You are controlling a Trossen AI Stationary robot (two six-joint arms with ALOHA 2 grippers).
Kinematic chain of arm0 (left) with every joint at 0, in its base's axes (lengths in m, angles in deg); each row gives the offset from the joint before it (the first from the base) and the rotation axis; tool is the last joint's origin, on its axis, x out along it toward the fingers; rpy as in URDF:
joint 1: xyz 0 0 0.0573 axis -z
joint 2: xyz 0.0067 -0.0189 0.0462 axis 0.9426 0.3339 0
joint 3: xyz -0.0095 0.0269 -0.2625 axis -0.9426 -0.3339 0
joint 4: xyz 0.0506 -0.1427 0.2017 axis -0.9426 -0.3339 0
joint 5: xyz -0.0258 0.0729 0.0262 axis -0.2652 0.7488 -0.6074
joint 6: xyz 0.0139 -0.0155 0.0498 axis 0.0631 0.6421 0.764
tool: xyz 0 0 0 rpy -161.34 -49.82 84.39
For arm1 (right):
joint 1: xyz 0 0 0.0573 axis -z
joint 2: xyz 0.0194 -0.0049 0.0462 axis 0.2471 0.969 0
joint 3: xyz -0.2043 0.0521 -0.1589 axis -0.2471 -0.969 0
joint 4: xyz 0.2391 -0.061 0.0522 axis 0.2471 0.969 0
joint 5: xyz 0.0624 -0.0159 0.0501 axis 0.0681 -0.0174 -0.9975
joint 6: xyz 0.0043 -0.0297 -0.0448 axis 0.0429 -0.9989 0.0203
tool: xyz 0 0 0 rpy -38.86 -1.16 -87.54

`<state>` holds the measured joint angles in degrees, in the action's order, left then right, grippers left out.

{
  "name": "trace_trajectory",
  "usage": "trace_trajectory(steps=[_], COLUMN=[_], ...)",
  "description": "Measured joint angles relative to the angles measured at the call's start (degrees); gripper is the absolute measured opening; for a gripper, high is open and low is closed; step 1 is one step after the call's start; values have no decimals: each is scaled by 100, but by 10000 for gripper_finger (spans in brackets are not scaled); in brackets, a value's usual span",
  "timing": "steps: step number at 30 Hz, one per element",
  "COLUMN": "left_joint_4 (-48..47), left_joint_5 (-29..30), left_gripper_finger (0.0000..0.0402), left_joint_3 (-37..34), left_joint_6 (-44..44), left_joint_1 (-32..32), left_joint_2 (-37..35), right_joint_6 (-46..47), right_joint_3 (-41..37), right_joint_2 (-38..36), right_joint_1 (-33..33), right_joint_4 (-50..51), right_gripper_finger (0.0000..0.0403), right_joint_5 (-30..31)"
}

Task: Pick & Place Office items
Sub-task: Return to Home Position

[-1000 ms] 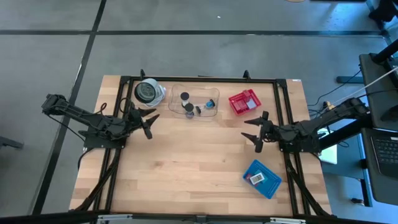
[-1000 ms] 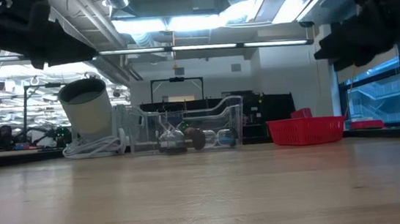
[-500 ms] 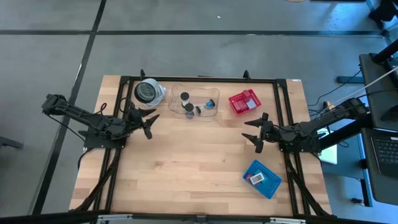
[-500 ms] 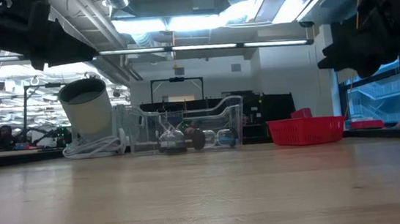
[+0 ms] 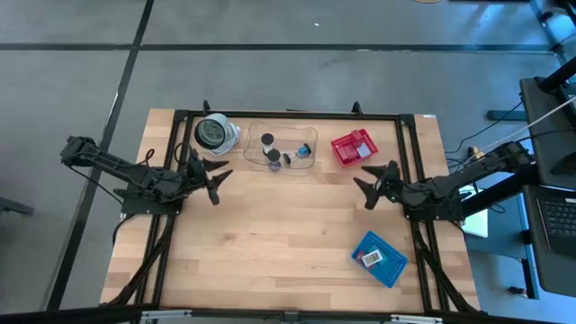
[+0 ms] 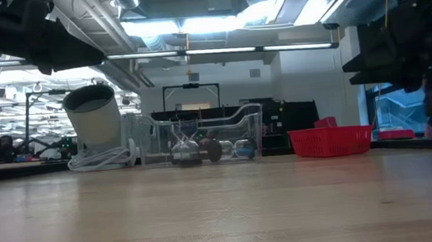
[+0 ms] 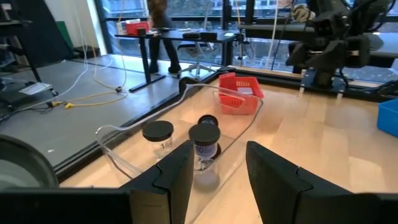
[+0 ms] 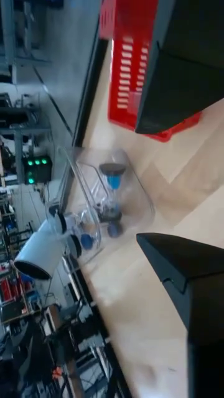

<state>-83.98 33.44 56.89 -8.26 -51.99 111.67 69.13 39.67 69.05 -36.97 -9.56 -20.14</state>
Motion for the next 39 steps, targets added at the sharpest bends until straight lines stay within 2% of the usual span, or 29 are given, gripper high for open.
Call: trace_trajectory(steps=[6, 10, 15, 18, 23, 30, 39], left_joint_4=[0, -9, -15, 0, -2, 0, 184], left_joint_5=[-104, -109, -116, -125, -122, -100, 52], left_gripper_finger=[143, 143, 143, 143, 143, 143, 143], left_joint_3=[0, 0, 2, 2, 4, 4, 5], left_joint_6=[0, 2, 2, 1, 2, 1, 2], left_joint_1=[0, 0, -26, -146, -555, -1137, -1792], left_joint_2=[0, -75, -726, -1235, -1904, -2765, -2783], right_joint_6=[-147, -193, -216, -588, -1170, -1204, -1191], right_joint_3=[0, 0, 0, 2, 4, 7, 7], right_joint_2=[0, 0, 0, 0, 0, 0, 2], right_joint_1=[-1, -1, -1, -1, -1, -1, -1], right_joint_4=[0, 0, 0, 0, 0, 2, 2], right_gripper_finger=[274, 270, 261, 255, 253, 253, 253], right_joint_5=[185, 878, 1365, 1378, 972, -22, -1335])
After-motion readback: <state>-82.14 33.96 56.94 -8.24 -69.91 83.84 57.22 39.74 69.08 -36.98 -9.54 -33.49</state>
